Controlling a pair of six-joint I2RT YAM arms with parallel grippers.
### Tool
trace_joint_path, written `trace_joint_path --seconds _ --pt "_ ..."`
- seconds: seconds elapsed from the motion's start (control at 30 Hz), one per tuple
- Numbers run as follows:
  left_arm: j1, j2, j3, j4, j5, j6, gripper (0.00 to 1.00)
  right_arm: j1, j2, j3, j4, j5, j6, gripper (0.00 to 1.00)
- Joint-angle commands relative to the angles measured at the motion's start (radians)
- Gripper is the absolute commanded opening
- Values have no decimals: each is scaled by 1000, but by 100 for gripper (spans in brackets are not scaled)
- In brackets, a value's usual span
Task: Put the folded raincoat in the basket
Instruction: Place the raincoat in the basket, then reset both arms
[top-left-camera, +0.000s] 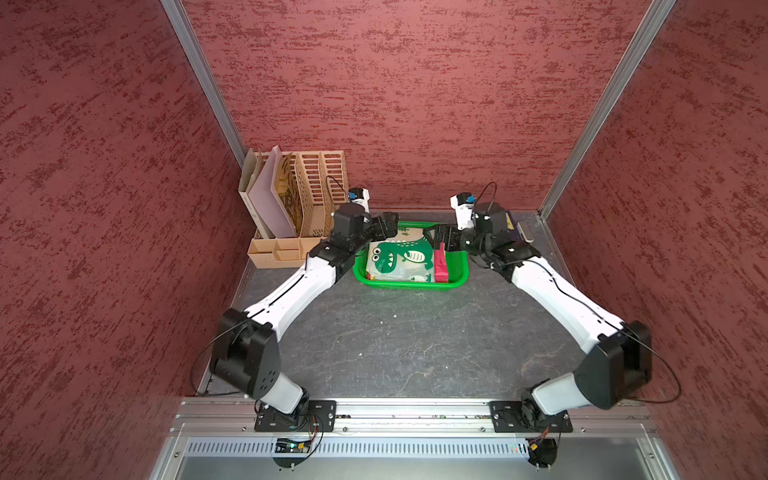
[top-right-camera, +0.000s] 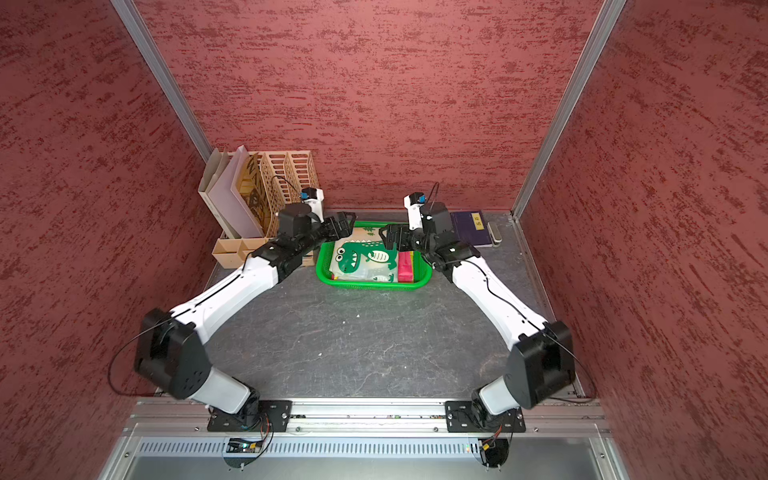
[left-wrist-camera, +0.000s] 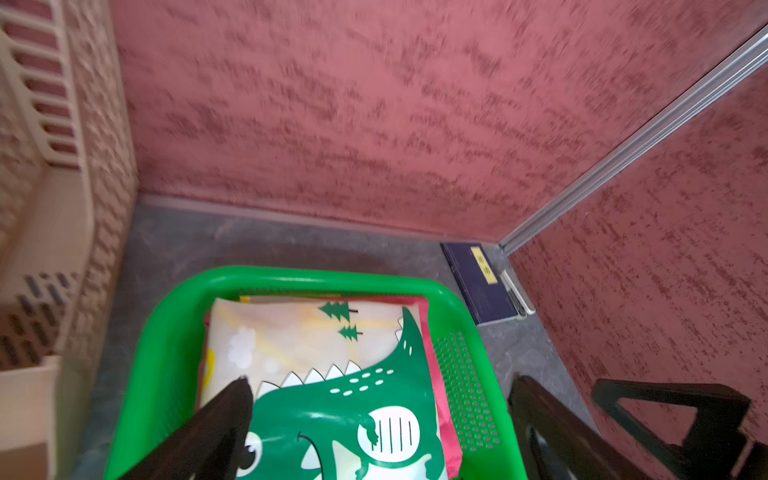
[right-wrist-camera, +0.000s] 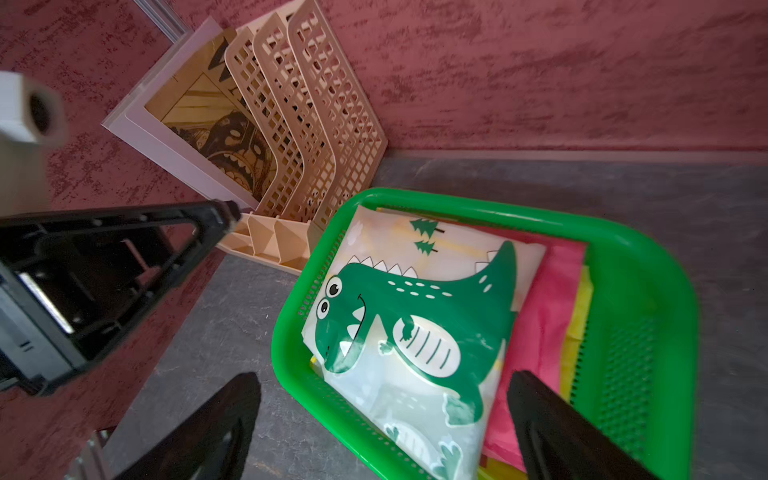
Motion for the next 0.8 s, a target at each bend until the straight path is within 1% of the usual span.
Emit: trace_joint_path --seconds 0.0,0.07,0.2,0.33,0.4,0.47,0.5,0.53,0.63,0.7,0.77 --pt "15 -74 -166 143 -143 111 100 3 -65 -115 -51 229 -100 98" --pt "28 -121 -224 124 -200 117 100 2 -131 -213 -4 359 -102 98" --pt "40 -183 -320 48 -356 160 100 1 -283 -437 177 590 -149 98" --pt "48 -236 -477 132 -475 211 100 0 -382 -642 388 791 -272 98" --pt "63 -263 -557 178 -498 221 100 -4 -400 -717 487 898 -322 98" --pt "68 -280 -621 214 -541 231 100 -23 -400 -756 529 927 -351 98" --pt "68 -286 -659 257 -594 234 100 -36 -395 -769 542 929 -359 98" --pt "73 -304 -667 234 -639 208 100 -45 -387 -780 552 934 -360 98" --pt "86 -371 -742 336 -636 282 100 -80 -352 -812 611 936 -352 98" --pt "93 -408 -795 423 -630 348 100 -110 -319 -842 675 912 -357 98" --pt "106 -428 -821 435 -614 388 100 -137 -283 -855 716 881 -345 98"
